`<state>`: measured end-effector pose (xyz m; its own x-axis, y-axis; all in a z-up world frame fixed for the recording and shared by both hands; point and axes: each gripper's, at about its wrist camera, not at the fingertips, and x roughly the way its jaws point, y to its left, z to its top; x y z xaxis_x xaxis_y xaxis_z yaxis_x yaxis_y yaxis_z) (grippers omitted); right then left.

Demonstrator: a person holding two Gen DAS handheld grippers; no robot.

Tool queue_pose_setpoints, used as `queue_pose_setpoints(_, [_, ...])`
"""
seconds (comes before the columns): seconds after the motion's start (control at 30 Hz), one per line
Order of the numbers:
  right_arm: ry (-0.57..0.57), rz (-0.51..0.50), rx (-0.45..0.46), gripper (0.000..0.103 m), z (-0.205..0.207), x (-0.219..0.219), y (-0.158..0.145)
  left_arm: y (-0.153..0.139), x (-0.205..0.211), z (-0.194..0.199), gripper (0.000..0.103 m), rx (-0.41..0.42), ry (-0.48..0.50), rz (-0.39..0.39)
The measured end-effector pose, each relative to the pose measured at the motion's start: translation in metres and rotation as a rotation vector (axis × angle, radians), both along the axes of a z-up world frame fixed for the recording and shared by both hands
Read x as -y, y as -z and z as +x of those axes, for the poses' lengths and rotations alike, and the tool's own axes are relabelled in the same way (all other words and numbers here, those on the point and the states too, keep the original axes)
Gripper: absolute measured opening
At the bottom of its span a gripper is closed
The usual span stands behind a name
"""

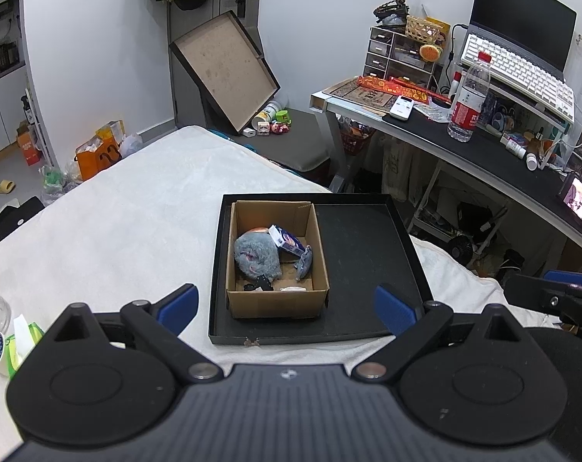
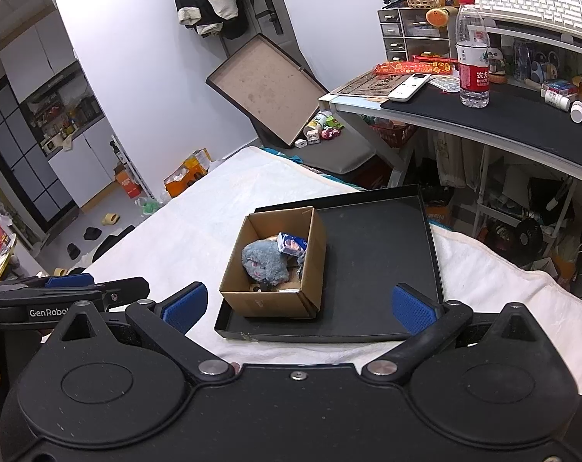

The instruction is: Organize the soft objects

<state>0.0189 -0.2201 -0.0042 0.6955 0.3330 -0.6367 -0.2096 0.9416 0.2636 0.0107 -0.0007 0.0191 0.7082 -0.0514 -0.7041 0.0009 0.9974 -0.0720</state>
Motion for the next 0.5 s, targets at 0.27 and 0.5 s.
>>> queue_pose_setpoints(0.27, [0.0,0.001,0.0,0.103,-0.0002,0.0001,0.0002,-0.0002,0.0011,0.0001,0.097,0.001,-0.001,0.002])
queue_pose_setpoints(0.5, [0.001,0.002,0.002,0.103,-0.0005,-0.0002,0.0003,-0.0009,0.0007,0.0009,0.097,0.006,0.01,0.006])
